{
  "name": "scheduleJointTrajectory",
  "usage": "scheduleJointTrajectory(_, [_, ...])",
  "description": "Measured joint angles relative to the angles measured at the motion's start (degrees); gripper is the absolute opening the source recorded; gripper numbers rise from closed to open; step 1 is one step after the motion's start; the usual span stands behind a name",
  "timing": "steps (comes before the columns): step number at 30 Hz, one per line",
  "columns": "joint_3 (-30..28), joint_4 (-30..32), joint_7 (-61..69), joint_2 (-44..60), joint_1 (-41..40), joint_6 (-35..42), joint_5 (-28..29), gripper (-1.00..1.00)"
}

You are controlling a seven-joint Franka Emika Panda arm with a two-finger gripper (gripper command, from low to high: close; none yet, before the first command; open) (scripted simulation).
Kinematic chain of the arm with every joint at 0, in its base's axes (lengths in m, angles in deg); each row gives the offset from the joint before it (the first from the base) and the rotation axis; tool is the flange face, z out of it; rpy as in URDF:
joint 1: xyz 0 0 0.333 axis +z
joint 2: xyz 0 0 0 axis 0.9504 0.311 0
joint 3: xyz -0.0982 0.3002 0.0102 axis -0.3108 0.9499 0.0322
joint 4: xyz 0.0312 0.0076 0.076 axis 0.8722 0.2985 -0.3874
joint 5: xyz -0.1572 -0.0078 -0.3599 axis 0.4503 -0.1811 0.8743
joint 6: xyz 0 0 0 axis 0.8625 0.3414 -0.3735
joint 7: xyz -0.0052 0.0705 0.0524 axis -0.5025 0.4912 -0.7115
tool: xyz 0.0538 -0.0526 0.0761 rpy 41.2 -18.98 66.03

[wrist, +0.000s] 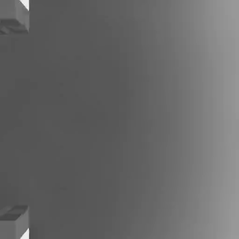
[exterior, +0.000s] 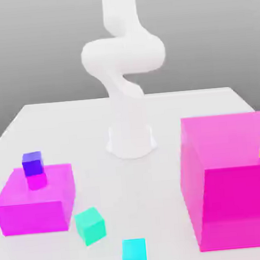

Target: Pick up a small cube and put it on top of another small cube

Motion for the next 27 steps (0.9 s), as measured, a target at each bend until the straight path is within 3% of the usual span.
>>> scheduleJointTrajectory(27, [-0.9, 8.9, 1.8, 56.4, -0.4, -23.9, -0.9, 0.00])
